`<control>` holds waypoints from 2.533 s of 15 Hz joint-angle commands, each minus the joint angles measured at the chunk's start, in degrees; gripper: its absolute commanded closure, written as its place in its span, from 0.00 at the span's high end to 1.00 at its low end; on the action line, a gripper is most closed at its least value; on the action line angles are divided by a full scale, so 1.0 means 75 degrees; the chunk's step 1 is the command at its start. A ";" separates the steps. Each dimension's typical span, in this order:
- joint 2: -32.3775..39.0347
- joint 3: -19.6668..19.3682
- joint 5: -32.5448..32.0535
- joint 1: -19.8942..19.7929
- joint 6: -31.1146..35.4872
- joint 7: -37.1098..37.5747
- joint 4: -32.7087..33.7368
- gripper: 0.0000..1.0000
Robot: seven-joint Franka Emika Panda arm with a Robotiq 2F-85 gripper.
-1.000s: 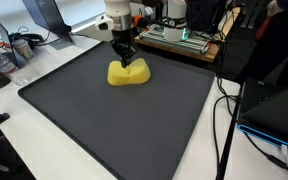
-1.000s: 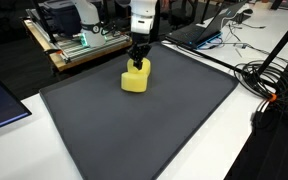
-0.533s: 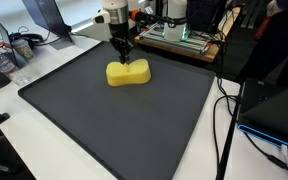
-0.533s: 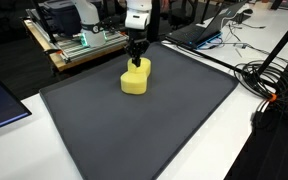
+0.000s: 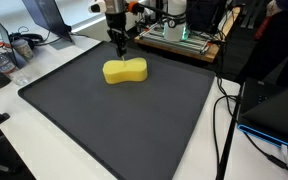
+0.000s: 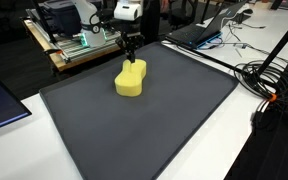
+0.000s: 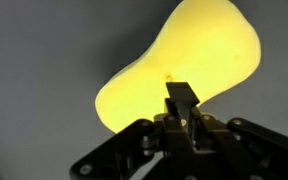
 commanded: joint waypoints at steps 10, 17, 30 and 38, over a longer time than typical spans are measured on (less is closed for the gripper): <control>-0.1340 0.0104 0.0017 -0.0115 -0.0544 0.0032 -0.0240 0.03; -0.0947 0.0886 -0.1001 0.0266 -0.1434 0.1295 0.0403 0.03; 0.1739 0.1526 -0.3533 0.2019 -0.4815 0.4750 0.3340 0.03; 0.3658 0.1422 -0.4743 0.3483 -0.6660 0.6102 0.5207 0.03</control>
